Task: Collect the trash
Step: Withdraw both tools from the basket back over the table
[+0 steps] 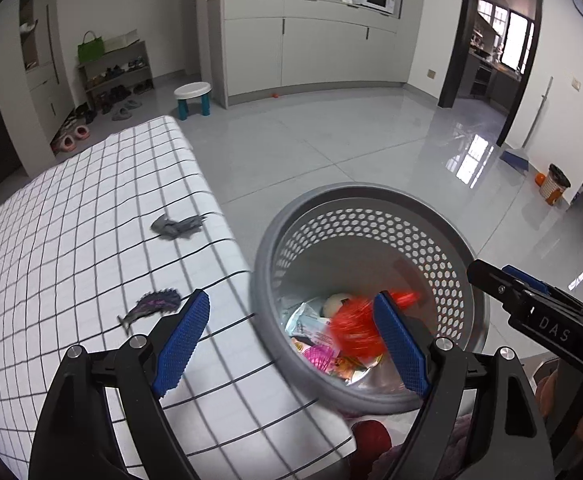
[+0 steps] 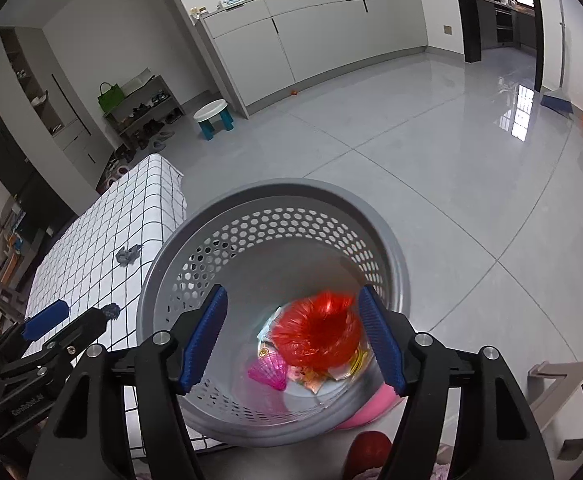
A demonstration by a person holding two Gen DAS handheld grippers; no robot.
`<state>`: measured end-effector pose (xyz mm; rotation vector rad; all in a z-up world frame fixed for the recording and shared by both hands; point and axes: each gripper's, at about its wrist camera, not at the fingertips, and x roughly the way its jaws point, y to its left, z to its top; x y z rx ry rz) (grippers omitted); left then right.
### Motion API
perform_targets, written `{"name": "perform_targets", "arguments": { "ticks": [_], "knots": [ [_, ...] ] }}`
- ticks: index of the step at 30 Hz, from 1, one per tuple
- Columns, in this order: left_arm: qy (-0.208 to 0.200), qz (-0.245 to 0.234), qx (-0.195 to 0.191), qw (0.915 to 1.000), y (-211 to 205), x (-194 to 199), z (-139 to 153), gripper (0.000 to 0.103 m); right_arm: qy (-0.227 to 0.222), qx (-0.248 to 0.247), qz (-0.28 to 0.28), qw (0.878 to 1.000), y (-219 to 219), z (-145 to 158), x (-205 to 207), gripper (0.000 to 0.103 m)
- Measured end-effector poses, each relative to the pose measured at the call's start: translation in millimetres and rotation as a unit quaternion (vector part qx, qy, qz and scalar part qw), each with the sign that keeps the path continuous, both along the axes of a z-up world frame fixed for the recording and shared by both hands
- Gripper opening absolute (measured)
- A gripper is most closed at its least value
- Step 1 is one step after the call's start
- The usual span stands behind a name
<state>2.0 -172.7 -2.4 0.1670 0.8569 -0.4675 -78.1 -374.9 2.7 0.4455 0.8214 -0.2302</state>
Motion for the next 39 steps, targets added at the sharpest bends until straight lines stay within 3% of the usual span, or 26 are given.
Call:
{"name": "perform_targets", "arguments": {
  "ticks": [10,20,29,39],
  "knots": [
    [-0.005,0.041,-0.012,0.9991,57.0,1.3,7.5,0.083,-0.001,-0.017,0.023,1.000,31.2,5.1,7.1,0.066],
    [-0.006,0.082,-0.014,0.9965,112.0,5.0,4.8,0.084,0.005,-0.035,0.090,0.995,90.9,5.6,34.0,0.066],
    [-0.006,0.126,-0.005,0.9919,166.5,10.0,-3.3,0.084,0.018,-0.055,0.181,0.982,155.1,-1.6,65.5,0.067],
    [0.004,0.173,-0.001,0.9848,210.9,21.8,-25.6,0.084,0.045,-0.088,0.273,0.957,215.4,-20.0,115.0,0.067]
  ]
}}
